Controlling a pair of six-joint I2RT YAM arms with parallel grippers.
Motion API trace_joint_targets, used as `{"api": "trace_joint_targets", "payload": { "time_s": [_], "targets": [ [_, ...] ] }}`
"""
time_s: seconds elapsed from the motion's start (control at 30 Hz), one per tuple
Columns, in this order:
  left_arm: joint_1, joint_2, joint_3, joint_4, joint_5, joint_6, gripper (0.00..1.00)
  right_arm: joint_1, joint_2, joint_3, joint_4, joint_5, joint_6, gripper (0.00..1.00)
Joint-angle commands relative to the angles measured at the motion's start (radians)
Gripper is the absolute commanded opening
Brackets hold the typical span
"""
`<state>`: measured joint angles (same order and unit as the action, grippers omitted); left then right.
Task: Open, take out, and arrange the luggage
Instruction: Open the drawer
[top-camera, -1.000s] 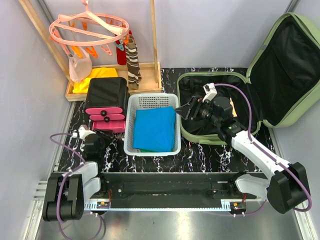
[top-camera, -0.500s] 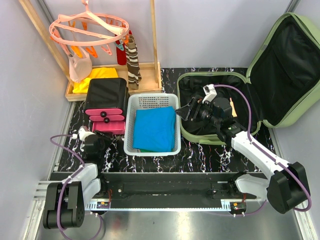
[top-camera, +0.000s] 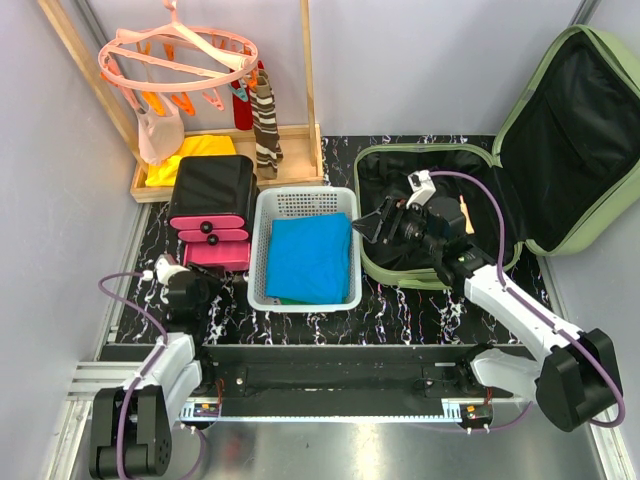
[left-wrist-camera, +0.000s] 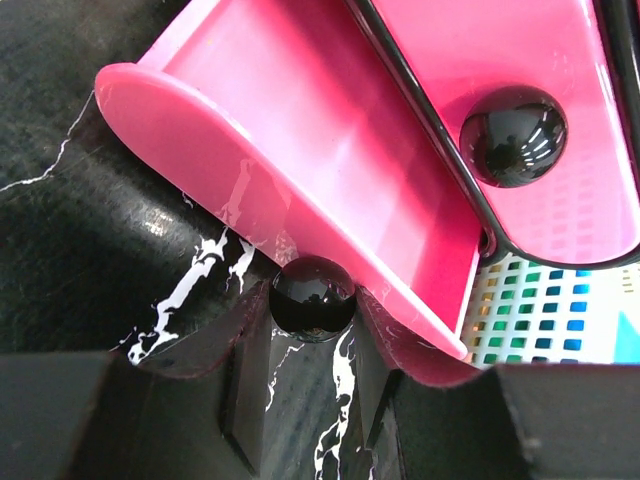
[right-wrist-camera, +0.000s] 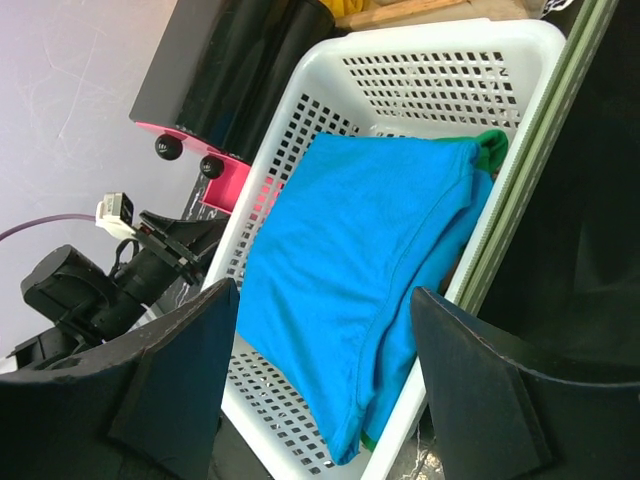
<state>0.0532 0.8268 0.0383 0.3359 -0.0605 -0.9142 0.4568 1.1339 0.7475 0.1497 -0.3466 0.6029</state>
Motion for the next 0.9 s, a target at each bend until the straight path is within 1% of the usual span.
{"api": "trace_joint_targets", "payload": {
  "time_s": [0.0,0.07,0.1,0.13,0.17,0.2,0.23,0.27,0.3,0.33,0.37,0.4,0.47,0.53,0.57,0.6,0.63,0.67,0.73,0.77,0.83,0.87],
  "targets": [
    [0.0,-0.048,-0.104,0.094,-0.038,-0.017,0.04,-0.004,-0.034,0.0,0.002,0.029,-0.025,0.79],
    [0.0,-0.046,-0.1,0.083,-0.039,-0.018,0.08,-0.004,-0.034,0.0,-0.002,0.032,-0.028,0.79],
    [0.0,-0.048,-0.095,0.078,-0.041,-0.015,0.17,-0.004,-0.034,0.004,-0.016,0.041,-0.035,0.79],
    [0.0,-0.051,-0.092,0.063,-0.044,-0.015,0.25,-0.006,-0.033,0.01,-0.031,0.049,-0.043,0.79],
    [0.002,-0.052,-0.087,0.048,-0.061,-0.018,0.35,-0.007,-0.028,0.019,-0.077,0.07,-0.057,0.8],
    [-0.001,-0.063,-0.077,0.029,-0.068,-0.021,0.5,-0.016,-0.026,0.041,-0.105,0.084,-0.09,0.79],
    [0.0,-0.067,-0.072,-0.001,-0.076,-0.022,0.57,-0.023,-0.026,0.052,-0.136,0.104,-0.104,0.8],
    [0.0,-0.078,-0.068,-0.017,-0.085,-0.018,0.61,-0.032,-0.032,0.061,-0.203,0.142,-0.12,0.8],
    [0.002,-0.104,-0.055,-0.064,-0.091,-0.015,0.69,-0.058,-0.039,0.075,-0.226,0.155,-0.149,0.8],
    [0.0,-0.124,-0.048,-0.09,-0.096,-0.015,0.72,-0.079,-0.057,0.078,-0.242,0.161,-0.158,0.81],
    [0.0,-0.144,-0.045,-0.116,-0.107,-0.009,0.74,-0.101,-0.068,0.081,-0.268,0.158,-0.163,0.82],
    [0.002,-0.19,-0.044,-0.161,-0.111,-0.008,0.84,-0.159,-0.074,0.085,-0.278,0.146,-0.169,0.82],
    [0.0,-0.235,-0.012,-0.213,-0.128,-0.012,0.92,-0.214,-0.088,0.096,-0.317,0.115,-0.181,0.83],
    [0.0,-0.303,0.011,-0.291,-0.134,-0.011,0.96,-0.291,-0.066,0.122,-0.338,0.095,-0.199,0.84],
    [0.002,-0.33,0.034,-0.319,-0.139,-0.011,0.97,-0.317,-0.054,0.153,-0.369,0.074,-0.221,0.84],
    [0.0,-0.35,0.046,-0.38,-0.142,-0.006,0.97,-0.338,-0.019,0.171,-0.386,0.061,-0.232,0.84],
    [0.0,-0.388,0.061,-0.408,-0.147,-0.002,0.97,-0.383,0.003,0.191,-0.404,0.048,-0.244,0.84],
    [0.002,-0.405,0.089,-0.431,-0.151,0.018,0.97,-0.401,0.022,0.229,-0.436,0.046,-0.274,0.83],
    [0.002,-0.442,0.116,-0.481,-0.168,0.056,0.97,-0.443,0.087,0.268,-0.472,0.075,-0.31,0.83],
    [0.0,-0.445,0.142,-0.488,-0.173,0.072,0.97,-0.449,0.11,0.304,-0.493,0.133,-0.349,0.82],
    [0.002,-0.44,0.175,-0.488,-0.176,0.128,0.97,-0.451,0.194,0.349,-0.525,0.197,-0.397,0.81],
    [0.0,-0.418,0.211,-0.482,-0.173,0.15,0.99,-0.481,0.226,0.399,-0.536,0.275,-0.441,0.81]
  ]
}}
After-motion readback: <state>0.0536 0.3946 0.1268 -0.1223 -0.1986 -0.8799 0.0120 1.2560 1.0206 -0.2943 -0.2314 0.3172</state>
